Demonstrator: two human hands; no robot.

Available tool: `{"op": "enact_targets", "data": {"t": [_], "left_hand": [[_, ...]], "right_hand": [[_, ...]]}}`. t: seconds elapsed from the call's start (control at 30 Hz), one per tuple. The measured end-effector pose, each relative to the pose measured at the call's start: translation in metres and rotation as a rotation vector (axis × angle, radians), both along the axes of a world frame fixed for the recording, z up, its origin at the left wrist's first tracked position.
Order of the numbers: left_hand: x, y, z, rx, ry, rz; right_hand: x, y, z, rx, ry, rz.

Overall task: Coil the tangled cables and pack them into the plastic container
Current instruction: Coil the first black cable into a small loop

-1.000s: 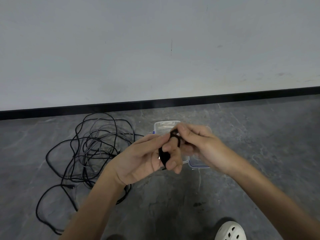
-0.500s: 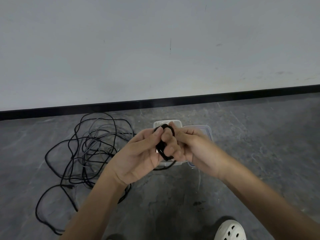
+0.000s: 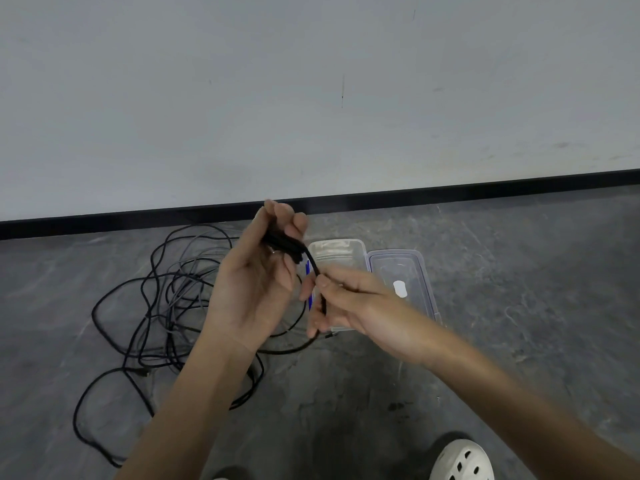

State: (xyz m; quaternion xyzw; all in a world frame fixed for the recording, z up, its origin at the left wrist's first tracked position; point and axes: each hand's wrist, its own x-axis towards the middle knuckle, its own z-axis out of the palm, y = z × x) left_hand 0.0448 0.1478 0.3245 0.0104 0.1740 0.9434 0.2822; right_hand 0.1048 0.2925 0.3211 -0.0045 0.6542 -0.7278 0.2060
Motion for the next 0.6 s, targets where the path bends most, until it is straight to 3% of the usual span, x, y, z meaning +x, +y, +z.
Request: {"op": "enact_targets", "data": {"t": [0.13,0.27,0.6], "left_hand": [[-0.003,-0.001,-0.004,-0.085,-0.005,0.101],[-0.004,0.003,-0.007,-0.224,0.035,0.19],[0.002,0.016,-0.013,-0.601,0.355,0.366]], "right_hand": [[0.0,-0.004,0.002,0.101,0.008,-0.013],[-0.001,-0.008,0.002,0.08,-0.033,-0.034],[0.002,0.003,-0.003,0.133,0.005,0.077]]}}
